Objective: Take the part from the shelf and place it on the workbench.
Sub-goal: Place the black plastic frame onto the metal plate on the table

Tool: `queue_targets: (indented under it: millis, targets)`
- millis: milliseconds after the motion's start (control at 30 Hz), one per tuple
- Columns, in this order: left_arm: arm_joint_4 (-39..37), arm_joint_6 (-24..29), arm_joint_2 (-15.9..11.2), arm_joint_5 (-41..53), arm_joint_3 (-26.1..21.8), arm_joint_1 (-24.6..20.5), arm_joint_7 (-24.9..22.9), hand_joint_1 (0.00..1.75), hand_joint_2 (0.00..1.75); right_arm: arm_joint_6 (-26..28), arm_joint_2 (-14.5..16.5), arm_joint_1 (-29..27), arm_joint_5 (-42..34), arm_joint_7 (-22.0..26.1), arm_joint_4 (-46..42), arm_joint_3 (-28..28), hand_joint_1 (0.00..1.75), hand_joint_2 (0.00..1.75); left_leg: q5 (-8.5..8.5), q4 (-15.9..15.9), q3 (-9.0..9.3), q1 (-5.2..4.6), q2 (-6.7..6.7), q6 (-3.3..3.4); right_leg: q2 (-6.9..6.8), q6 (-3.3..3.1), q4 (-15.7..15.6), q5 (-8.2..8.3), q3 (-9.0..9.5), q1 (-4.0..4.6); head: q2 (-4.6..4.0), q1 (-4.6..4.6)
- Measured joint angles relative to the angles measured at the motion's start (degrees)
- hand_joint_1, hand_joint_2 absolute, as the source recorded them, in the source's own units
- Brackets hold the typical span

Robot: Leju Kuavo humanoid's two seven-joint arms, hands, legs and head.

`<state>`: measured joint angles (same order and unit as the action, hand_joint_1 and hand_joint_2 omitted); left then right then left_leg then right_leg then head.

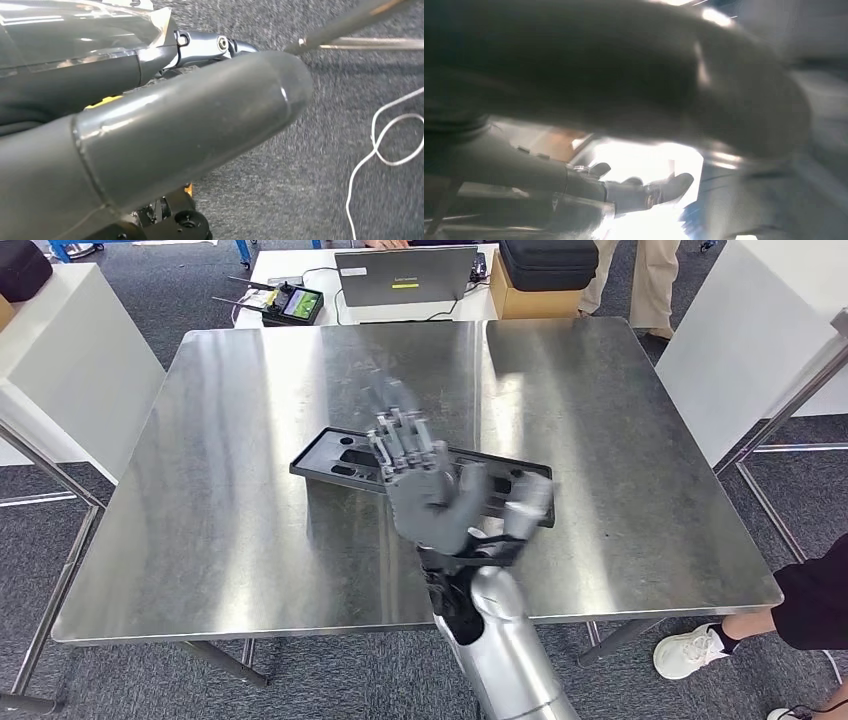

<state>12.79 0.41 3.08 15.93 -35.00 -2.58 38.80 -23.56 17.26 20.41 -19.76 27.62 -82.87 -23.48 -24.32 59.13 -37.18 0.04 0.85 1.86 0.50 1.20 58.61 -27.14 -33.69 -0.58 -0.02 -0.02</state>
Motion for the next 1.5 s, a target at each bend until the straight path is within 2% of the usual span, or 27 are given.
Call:
queue_targets:
  millis: [67, 100, 267, 467, 767, 967, 1100, 1167, 1233, 1267, 1300, 1333, 1367, 1433, 1467, 1500]
  targets:
    - [0.12, 0.18, -0.01, -0.16, -1.16, 0.14, -0.2, 0.0, 0.0, -3.93, -1.74, -3.47, -12.16, 0.35, -5.62, -2.42, 0.0, 0.0, -0.1, -0.01, 0.0, -0.02, -0.03, -0.09, 0.1, 0.0, -0.01, -0.01, -0.01, 0.0, 0.0, 0.0]
    - [0.23, 0.22, -0.01, -0.17, -1.68, 0.17, -0.25, 0.0, 0.0, -4.95, -2.51, -4.81, -13.61, 0.52, -7.71, -3.53, 0.0, 0.0, -0.13, -0.01, 0.01, -0.02, -0.05, -0.13, 0.16, 0.0, -0.01, -0.01, -0.02, 0.0, 0.0, -0.01]
    - [0.53, 0.33, -0.02, -0.13, -3.36, 0.19, -0.35, 0.0, 0.0, -6.59, -5.33, -7.95, -4.31, 1.09, -13.93, -6.94, 0.0, 0.0, -0.15, -0.01, 0.07, 0.02, -0.09, -0.16, 0.23, -0.01, -0.03, -0.01, 0.0, 0.01, 0.0, -0.01]
    - [0.98, 0.84, -0.04, 0.86, -5.42, 0.25, 0.32, 0.0, 0.0, -8.2, -8.1, -9.23, -6.75, 1.16, -16.81, -9.24, 0.0, 0.0, -0.14, -0.01, 0.11, 0.04, -0.11, -0.17, 0.23, -0.02, -0.02, -0.01, 0.04, 0.02, 0.0, -0.01]
    - [1.11, 0.84, -0.31, 3.3, -6.92, 0.36, 1.03, 0.0, 0.0, -8.47, -10.7, -9.33, -8.88, 1.57, -16.35, -12.32, 0.0, 0.0, -0.15, 0.0, 0.1, 0.01, -0.1, -0.16, 0.22, -0.01, -0.03, -0.01, 0.07, 0.0, 0.0, -0.01]
    - [1.11, 0.7, -0.66, 4.31, -7.11, 0.43, 1.23, 0.0, 0.0, -8.05, -11.78, -9.34, -8.09, 2.39, -15.78, -13.57, 0.0, 0.0, -0.51, 0.27, 0.08, -0.18, -0.08, 0.37, 0.22, 0.17, -0.12, -0.07, 0.29, -0.44, 0.0, -0.02]
    - [1.11, 0.63, -0.74, 4.58, -7.43, 0.45, 1.27, 0.0, 0.0, -7.78, -12.04, -9.34, -7.98, 2.61, -15.52, -13.98, 0.0, 0.0, -0.19, -0.19, 0.47, -0.25, -0.17, 1.26, 0.2, 0.62, -0.32, -0.06, 0.54, -0.48, 0.0, -0.02]
    - [1.1, 0.46, -0.72, 4.93, -7.5, 0.45, 1.3, 0.0, 0.0, -7.42, -12.22, -9.28, -7.95, 2.9, -15.46, -14.04, 0.0, 0.0, 0.42, -1.18, 1.06, 0.07, -0.45, 1.75, 0.08, 0.57, 1.56, -1.57, -0.15, -0.24, 0.0, 0.09]
    - [1.09, 0.24, -0.72, 5.34, -7.63, 0.44, 1.32, 0.0, 0.0, -6.99, -12.6, -9.29, -7.85, 3.23, -15.28, -14.16, 0.0, 0.0, 0.68, -1.61, 1.29, 0.2, -0.68, 1.98, -0.01, 0.06, 7.38, -4.91, -2.48, -0.23, 0.0, 0.26]
    - [1.09, 0.14, -0.72, 5.54, -7.71, 0.44, 1.31, 0.0, 0.0, -6.74, -12.86, -9.36, -7.79, 3.35, -15.13, -14.23, 0.0, 0.0, 0.72, -1.6, 1.22, 0.23, -0.73, 2.02, -0.02, -0.05, 10.78, -6.41, -3.8, -0.27, 0.0, 0.37]
    - [1.09, 0.02, -0.72, 5.82, -7.78, 0.45, 1.31, 0.0, 0.0, -6.42, -13.13, -9.48, -7.72, 3.42, -14.97, -14.29, 0.0, 0.0, 0.76, -1.59, 1.13, 0.25, -0.77, 1.97, -0.03, 0.08, 12.96, -7.15, -4.49, -0.34, 0.0, 0.37]
    - [1.08, -0.1, -0.71, 6.09, -7.83, 0.46, 1.31, 0.0, 0.0, -6.07, -13.37, -9.57, -7.66, 3.47, -14.82, -14.33, 0.0, 0.0, 0.84, -1.57, 1.03, 0.3, -0.8, 1.86, -0.05, 0.46, 13.28, -7.06, -4.25, -0.46, 0.0, 0.38]
    - [1.07, -0.22, -0.69, 6.31, -7.84, 0.47, 1.31, 0.0, 0.0, -5.73, -13.54, -9.63, -7.59, 3.51, -14.7, -14.36, 0.0, 0.0, 0.95, -1.54, 0.93, 0.39, -0.81, 1.7, -0.09, 1.01, 11.45, -6.24, -2.9, -0.6, 0.0, 0.39]
    - [1.04, -0.38, -0.68, 6.69, -7.84, 0.48, 1.31, 0.0, 0.0, -5.32, -13.71, -9.62, -7.49, 3.62, -14.56, -14.45, 0.0, 0.0, 1.19, -1.38, 0.71, 0.47, -0.78, 1.14, -0.28, 1.9, 4.12, -3.99, 1.82, -0.9, 0.0, 0.43]
    - [1.02, -0.43, -0.69, 6.87, -7.84, 0.48, 1.31, 0.0, 0.0, -5.23, -13.76, -9.61, -7.48, 3.72, -14.5, -14.49, 0.0, 0.0, 1.33, -1.27, 0.61, 0.44, -0.76, 0.78, -0.28, 2.0, 1.37, -3.1, 3.54, -0.87, 0.0, 0.37]
    - [1.01, -0.47, -0.72, 7.06, -7.84, 0.47, 1.32, 0.0, 0.0, -5.19, -13.81, -9.59, -7.5, 3.84, -14.43, -14.52, 0.0, 0.0, 1.46, -1.09, 0.51, 0.36, -0.73, 0.4, -0.24, 1.84, -0.33, -2.67, 4.35, -0.83, 0.0, 0.35]
